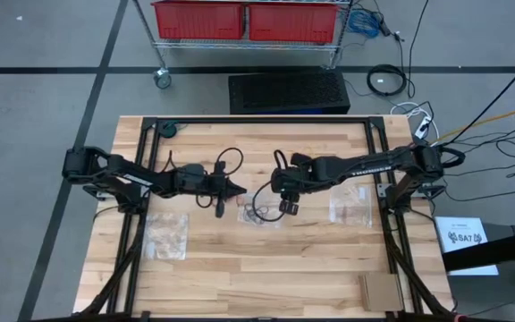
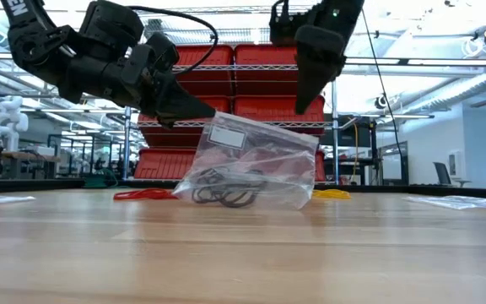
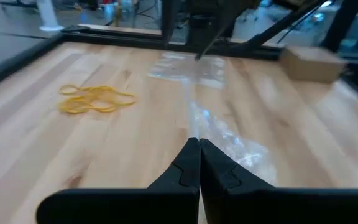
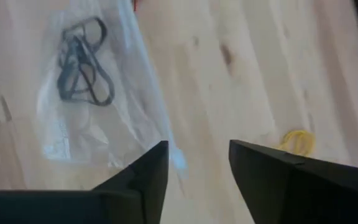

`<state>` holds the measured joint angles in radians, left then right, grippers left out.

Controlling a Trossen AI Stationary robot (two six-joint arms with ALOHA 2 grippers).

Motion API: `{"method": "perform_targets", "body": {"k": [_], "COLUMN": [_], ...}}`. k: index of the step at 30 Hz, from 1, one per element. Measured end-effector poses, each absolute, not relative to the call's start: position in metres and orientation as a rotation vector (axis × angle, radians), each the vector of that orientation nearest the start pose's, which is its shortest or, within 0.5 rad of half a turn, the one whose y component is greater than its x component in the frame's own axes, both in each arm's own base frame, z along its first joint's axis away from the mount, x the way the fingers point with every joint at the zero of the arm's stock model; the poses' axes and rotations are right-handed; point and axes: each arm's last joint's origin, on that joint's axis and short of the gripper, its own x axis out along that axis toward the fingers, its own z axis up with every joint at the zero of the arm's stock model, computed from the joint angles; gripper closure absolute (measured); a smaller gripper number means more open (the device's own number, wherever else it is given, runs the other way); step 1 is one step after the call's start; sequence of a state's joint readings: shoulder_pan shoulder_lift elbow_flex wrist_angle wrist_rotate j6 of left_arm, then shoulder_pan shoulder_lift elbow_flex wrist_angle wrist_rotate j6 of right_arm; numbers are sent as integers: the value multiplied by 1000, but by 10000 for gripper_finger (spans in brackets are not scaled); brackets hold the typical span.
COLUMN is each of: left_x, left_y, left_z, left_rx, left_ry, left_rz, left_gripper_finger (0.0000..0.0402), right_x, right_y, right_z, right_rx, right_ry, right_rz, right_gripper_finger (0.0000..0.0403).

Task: Sort rubber bands
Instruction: Close the top right transparent zip bag

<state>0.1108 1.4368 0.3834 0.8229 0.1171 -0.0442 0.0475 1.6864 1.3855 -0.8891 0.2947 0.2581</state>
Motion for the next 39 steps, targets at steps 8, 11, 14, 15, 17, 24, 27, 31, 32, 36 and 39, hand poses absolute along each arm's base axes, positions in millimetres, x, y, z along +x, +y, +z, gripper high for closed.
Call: {"method": "perform_targets", "body": {"k": [8,11,14,15,17,24,27,31,32,36,39], "left_x": [249,252,253,252,249,223,213,202,200,197,197], "left_y": [65,87,110,118,132,170,182,193,195,195,194], "left_z": [164,175,182,183,185,180,179,179,179,175,174], "left_rx": [-27,8,32,39,44,139,163,148,123,31,1], "left_ry": [233,227,308,343,420,635,677,693,691,695,694], "left_rz": [155,205,268,288,324,554,651,729,743,731,723], "left_gripper_finger": [400,400,400,400,400,400,400,399,396,362,319], "right_x": [335,336,336,336,336,336,336,335,335,335,334], "right_y": [6,6,6,6,6,6,6,6,6,6,6], "right_z": [266,266,266,266,266,267,267,266,266,266,266], "right_rx": [2,2,-5,-12,-19,-24,-24,-24,-25,-28,-31], "right_ry": [1129,1125,1121,1119,1116,1113,1113,1116,1117,1121,1130], "right_rz": [-379,-379,-390,-400,-407,-421,-421,-421,-421,-419,-420], "right_gripper_finger": [223,222,222,222,222,222,222,222,222,222,222]}}
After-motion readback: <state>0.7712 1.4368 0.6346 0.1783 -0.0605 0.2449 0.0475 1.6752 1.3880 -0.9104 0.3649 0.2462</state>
